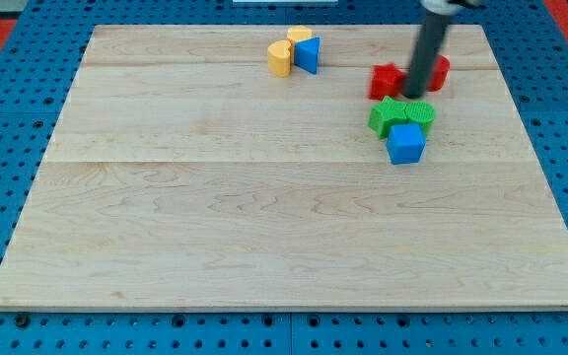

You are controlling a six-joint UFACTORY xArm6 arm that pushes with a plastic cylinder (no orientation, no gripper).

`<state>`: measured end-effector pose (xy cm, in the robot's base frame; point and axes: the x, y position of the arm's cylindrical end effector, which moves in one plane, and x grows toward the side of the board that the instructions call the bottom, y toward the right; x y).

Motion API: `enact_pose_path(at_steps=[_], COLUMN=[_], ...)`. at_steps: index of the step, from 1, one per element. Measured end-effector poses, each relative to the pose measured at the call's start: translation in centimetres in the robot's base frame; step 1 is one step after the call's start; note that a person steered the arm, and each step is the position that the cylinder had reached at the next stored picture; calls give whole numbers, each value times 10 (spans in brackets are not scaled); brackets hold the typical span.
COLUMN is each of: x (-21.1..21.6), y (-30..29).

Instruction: Slightly touch the red circle which is at the top right side of the board

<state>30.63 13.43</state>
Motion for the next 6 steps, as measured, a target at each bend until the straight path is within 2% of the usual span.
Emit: enact_pose_path(at_steps=[1, 3, 4, 6], x=[-17, -79, -88, -99], y=[-14, -3, -3, 87])
